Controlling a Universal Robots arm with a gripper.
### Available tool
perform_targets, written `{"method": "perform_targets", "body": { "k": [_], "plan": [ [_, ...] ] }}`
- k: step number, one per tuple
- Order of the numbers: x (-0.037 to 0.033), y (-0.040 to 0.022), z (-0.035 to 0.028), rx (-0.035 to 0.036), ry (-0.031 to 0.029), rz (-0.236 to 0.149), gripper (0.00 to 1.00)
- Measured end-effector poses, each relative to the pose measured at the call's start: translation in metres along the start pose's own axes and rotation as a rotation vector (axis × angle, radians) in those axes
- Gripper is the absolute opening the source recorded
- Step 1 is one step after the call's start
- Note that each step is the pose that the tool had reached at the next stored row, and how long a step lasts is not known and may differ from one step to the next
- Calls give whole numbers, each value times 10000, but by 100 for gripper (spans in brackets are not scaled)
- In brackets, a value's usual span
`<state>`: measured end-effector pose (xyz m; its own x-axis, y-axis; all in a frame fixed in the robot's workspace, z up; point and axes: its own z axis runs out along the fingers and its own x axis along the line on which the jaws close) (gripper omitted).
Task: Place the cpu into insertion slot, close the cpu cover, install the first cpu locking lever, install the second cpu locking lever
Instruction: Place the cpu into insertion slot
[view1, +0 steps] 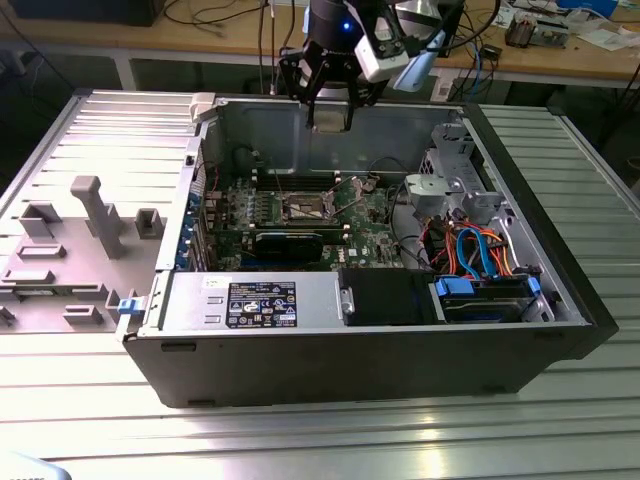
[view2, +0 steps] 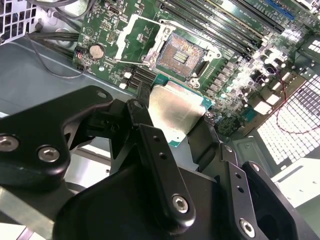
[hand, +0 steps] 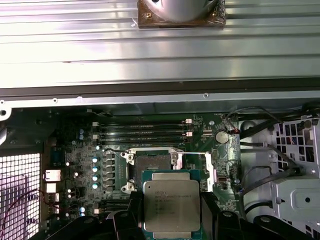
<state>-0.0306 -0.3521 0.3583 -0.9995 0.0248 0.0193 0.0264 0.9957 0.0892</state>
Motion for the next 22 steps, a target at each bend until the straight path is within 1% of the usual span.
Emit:
{"method": "perform_targets", "body": {
  "k": [2, 4, 8, 10, 22],
  "plan": [
    [0, 0, 3, 0, 0, 0, 55],
    [-1, -7, 75, -1, 0, 0, 55],
    [-1, -7, 80, 0, 0, 0, 55],
    [-2, -10, 115, -1, 0, 0, 55],
    [-3, -14, 152, -1, 0, 0, 55]
  ]
}}
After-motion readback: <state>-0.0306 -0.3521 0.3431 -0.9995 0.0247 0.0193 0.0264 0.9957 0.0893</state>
